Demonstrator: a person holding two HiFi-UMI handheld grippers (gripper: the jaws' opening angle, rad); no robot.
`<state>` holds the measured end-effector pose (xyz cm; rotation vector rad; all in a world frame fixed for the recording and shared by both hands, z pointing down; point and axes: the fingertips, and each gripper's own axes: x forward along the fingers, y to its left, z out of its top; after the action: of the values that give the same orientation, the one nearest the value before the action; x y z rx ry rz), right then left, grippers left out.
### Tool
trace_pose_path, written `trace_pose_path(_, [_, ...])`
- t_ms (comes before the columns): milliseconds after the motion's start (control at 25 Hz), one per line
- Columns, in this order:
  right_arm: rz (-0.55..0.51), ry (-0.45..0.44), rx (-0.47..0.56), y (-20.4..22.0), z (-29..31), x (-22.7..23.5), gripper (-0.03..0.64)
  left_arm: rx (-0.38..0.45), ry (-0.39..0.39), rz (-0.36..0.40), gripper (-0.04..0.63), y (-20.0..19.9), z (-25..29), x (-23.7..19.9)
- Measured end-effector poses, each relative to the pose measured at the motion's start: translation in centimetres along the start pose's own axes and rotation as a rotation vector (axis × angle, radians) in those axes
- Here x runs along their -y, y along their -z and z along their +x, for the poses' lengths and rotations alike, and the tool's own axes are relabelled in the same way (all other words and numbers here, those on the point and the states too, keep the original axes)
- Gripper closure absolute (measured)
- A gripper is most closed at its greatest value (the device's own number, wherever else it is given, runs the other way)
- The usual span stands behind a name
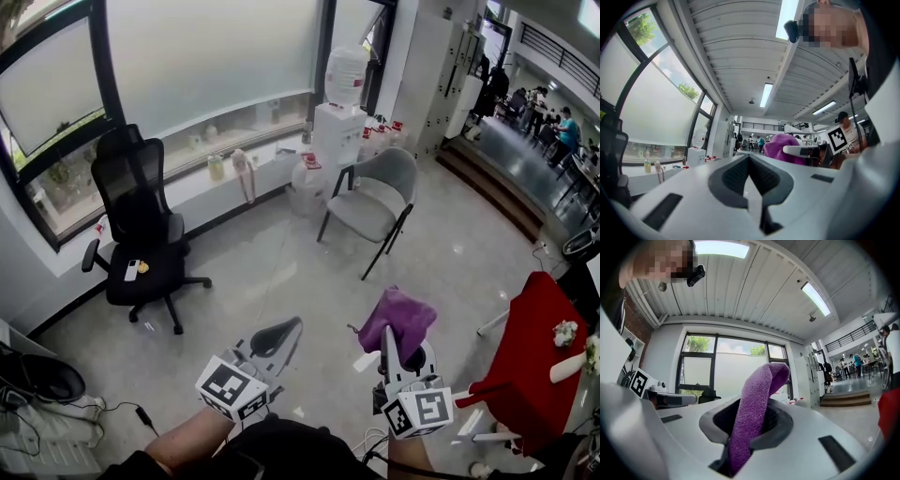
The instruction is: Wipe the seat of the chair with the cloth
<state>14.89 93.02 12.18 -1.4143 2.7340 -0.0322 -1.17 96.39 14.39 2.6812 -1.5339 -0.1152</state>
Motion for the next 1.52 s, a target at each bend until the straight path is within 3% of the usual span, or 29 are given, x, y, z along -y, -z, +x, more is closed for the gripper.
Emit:
trace_pose_path(520, [-0.032, 0.037, -0.002, 0.3, 3.4, -1.2, 0.554, 0.011, 0.043, -0.017, 0.588, 0.3, 0.3, -4.0])
trace_pose_path(1360, [0.017, 0.001, 0.017, 0.5, 14.3, 12.9, 0.553, -0.019, -0.002, -0.001, 0.588, 0.3, 17.8, -8.0])
trace_pose_path(1520, [-0.019, -0.005, 0.012, 0.5, 16.0, 15.6, 0.554, -0.020, -0.013, 0.005, 0.588, 0.5, 20.7, -8.6])
